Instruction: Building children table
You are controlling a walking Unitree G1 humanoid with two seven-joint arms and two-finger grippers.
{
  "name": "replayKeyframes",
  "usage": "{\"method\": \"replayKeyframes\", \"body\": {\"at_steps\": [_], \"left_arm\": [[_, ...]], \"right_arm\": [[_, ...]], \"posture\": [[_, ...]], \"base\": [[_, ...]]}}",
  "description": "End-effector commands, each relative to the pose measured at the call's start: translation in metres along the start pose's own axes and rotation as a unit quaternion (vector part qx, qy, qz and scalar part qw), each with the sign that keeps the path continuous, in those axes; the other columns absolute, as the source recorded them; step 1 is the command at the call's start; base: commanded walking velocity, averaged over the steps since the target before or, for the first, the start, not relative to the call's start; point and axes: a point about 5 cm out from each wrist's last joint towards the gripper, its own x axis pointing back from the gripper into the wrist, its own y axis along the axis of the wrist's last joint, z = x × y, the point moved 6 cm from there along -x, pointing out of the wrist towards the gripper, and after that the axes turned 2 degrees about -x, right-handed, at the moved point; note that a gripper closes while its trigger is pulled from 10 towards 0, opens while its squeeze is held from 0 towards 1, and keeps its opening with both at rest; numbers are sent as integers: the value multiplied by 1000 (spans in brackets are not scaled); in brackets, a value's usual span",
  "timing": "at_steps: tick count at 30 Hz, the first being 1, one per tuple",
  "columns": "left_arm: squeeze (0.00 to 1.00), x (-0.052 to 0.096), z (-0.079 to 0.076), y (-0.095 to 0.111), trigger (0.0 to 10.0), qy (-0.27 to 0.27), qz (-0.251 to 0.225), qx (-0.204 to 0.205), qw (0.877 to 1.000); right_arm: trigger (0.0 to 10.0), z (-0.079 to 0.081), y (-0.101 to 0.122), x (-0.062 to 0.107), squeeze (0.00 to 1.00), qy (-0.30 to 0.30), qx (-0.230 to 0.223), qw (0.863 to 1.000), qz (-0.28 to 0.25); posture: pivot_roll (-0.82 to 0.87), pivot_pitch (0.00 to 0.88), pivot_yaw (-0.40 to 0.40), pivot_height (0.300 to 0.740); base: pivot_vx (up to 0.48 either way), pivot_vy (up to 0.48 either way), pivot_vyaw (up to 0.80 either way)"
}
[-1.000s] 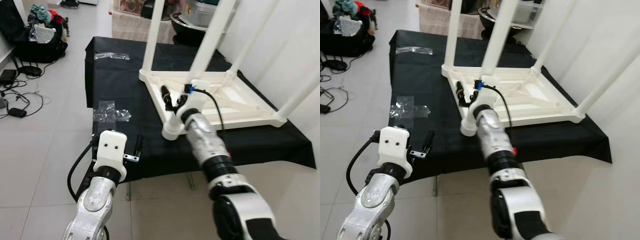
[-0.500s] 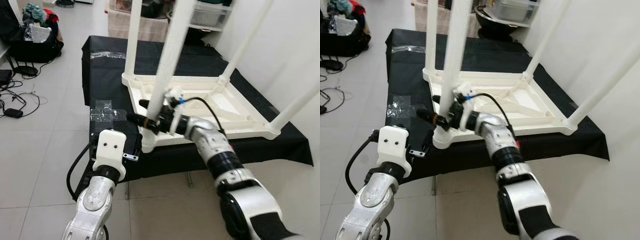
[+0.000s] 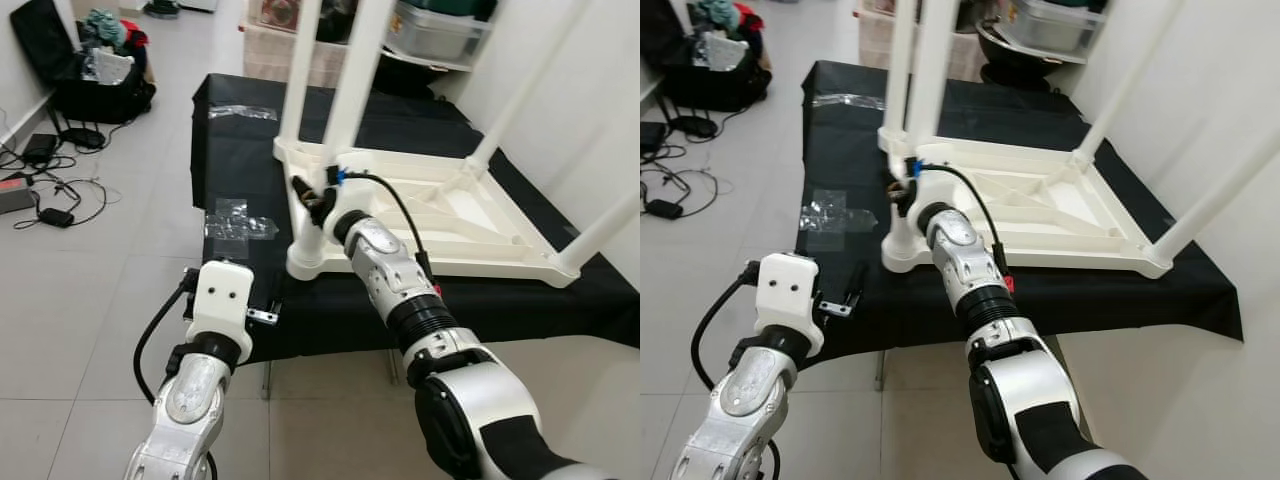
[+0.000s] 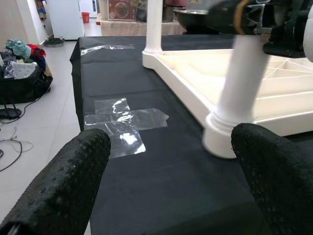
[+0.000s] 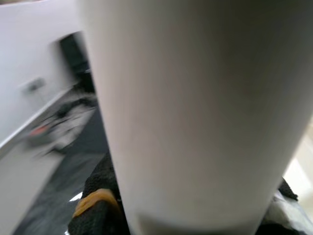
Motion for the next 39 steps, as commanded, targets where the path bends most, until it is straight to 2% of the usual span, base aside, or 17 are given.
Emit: {"method": "replayKeyframes", "body": {"at_steps": [1, 7, 8, 9, 10, 11, 12, 17, 18, 20, 23, 25, 29, 32, 34, 38, 39], "left_arm": [[0, -1, -6, -2, 10000, -8, 3, 5, 1000], [0, 0, -4, -3, 10000, -6, 3, 3, 1000], [0, 0, -4, -3, 10000, -6, 4, 2, 1000], [0, 0, -4, -3, 10000, -6, 4, 2, 1000], [0, 0, -5, -3, 10000, -7, 4, 2, 1000], [0, 0, -5, -3, 10000, -7, 4, 3, 1000], [0, -1, -5, -3, 10000, -8, 4, 3, 1000], [0, -1, -6, -4, 10000, -10, 3, 3, 1000], [0, -1, -6, -4, 10000, -10, 3, 3, 1000], [0, -2, -6, -4, 10000, -10, 3, 3, 1000], [0, -2, -5, -4, 10000, -11, 3, 2, 1000], [0, -2, -6, -5, 10000, -14, 3, 0, 1000], [0, -1, -7, -4, 10000, -16, 2, 2, 1000], [0, -1, -9, -5, 10000, -15, 5, 5, 1000], [0, 0, -10, -5, 10000, -17, 6, 5, 1000], [0, 1, -10, -6, 10000, -17, 7, 6, 1000], [0, 1, -11, -6, 10000, -17, 8, 5, 1000]], "right_arm": [[0, -38, -9, 7, 0, -119, -31, 992, 8], [0, -32, -3, 14, 0, -166, -29, 986, -18], [5608, -29, -3, 14, 0, -167, -31, 985, -18], [5608, -29, -3, 14, 0, -167, -31, 985, -18], [10000, -26, -3, 14, 0, -164, -39, 986, -18], [10000, -23, -2, 13, 0, -158, -34, 987, -19], [10000, -14, 0, 10, 1000, -123, -41, 991, -24], [10000, -2, 11, 8, 1000, -61, -38, 996, -52], [10000, 4, 13, 6, 0, -15, -36, 998, -55], [10000, 9, 14, 5, 0, 15, -35, 998, -55], [10000, 29, -1, 10, 0, 155, 26, 987, -19], [10000, 34, -22, 24, 0, 282, 57, 957, 34], [10000, 33, -30, 39, 0, 363, 66, 928, 59], [10000, 44, -23, 58, 0, 470, 13, 879, 81], [10000, 52, -20, 64, 0, 507, 14, 858, 85], [10000, 61, -20, 61, 0, 510, 25, 856, 84], [3333, 69, -16, 54, 0, 497, 24, 865, 70]], "posture": [[139, 119, -206, 740], [138, 112, -210, 740], [136, 111, -205, 740], [136, 111, -205, 740], [135, 105, -207, 740], [135, 105, -207, 740], [136, 104, -207, 740], [134, 100, -205, 740], [137, 95, -204, 740], [137, 95, -204, 740], [131, 89, -199, 740], [134, 88, -200, 740], [137, 87, -200, 740], [144, 90, -204, 740], [146, 94, -203, 740], [145, 99, -204, 740], [145, 105, -204, 740]], "base": [[0, 0, 0], [0, 0, 0], [0, 0, 0], [0, 0, 0], [0, 0, 0], [0, 0, 0], [0, 0, 0], [0, 0, 0], [0, 0, 0], [0, 0, 0], [0, 0, 0], [0, 0, 0], [0, 0, 0], [0, 0, 0], [0, 0, 0], [0, 0, 0], [0, 0, 0]]}}
